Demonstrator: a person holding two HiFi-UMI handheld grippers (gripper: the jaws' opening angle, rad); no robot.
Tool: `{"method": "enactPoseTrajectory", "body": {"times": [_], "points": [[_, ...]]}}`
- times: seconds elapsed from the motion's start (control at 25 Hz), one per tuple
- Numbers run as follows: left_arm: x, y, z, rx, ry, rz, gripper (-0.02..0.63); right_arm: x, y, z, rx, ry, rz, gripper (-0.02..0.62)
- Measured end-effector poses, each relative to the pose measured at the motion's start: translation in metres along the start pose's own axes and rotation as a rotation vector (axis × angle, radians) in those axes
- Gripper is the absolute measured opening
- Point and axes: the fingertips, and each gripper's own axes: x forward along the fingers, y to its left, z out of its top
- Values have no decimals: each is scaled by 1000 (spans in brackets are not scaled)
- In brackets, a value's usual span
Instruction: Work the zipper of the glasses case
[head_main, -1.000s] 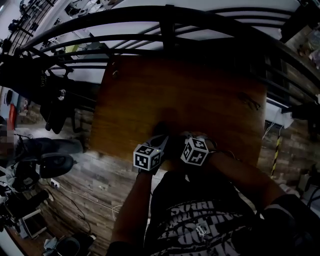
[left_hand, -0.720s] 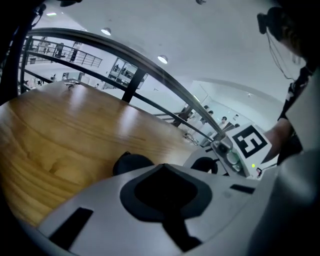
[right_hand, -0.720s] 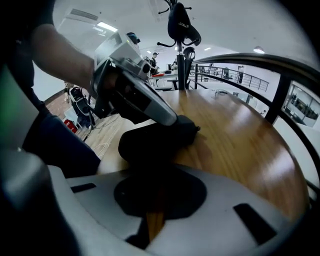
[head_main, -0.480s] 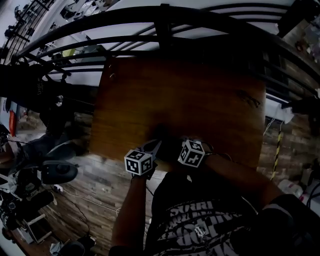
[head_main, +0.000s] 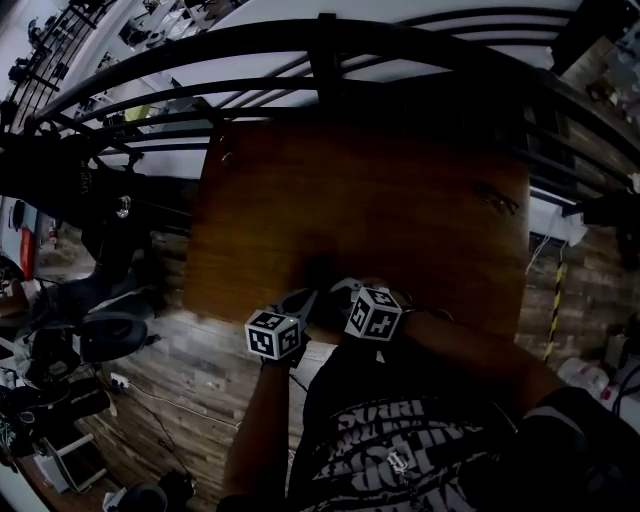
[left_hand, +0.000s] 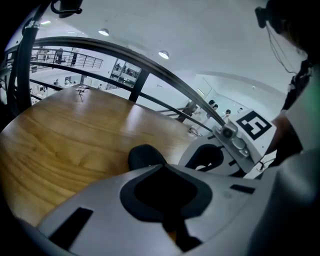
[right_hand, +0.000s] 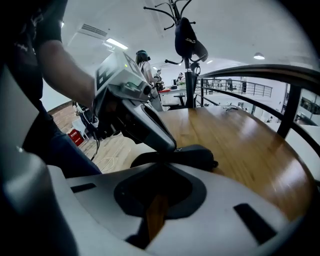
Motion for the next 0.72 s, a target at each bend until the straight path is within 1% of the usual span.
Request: {"method": "enactPoseTrajectory", "body": {"times": [0.16,0.28,0.36,0.4,0.48,0.56,0.64,0.68,0.72], "points": [[-4,3,-2,47,0,21,8,6,4,7,15,-30,24,-2],[-4,4,-2,131,26,20,8,4,3,9,41,-49,33,-2],[-4,4,-3,172,54,8,8,-1,2,5,54,-38,20,-2],[-4,5,-2,175,62,-3,8,-3,2,1,61,-25,15,-2],[-7,7,-1,149,60,-19,8,-6,8,-12,79,16,24,-2],[-8,9,1,112,29,-27,8,-6,19,-24,114,64,58,0],[-7,7,1,93,6,-34,8,-4,29,-29,158,89,84,4],[-5,5,1,90,1,-40,8,-2,33,-29,173,95,90,18],[-3,2,1,90,0,-49,6,1,36,-28,184,101,92,48]]}}
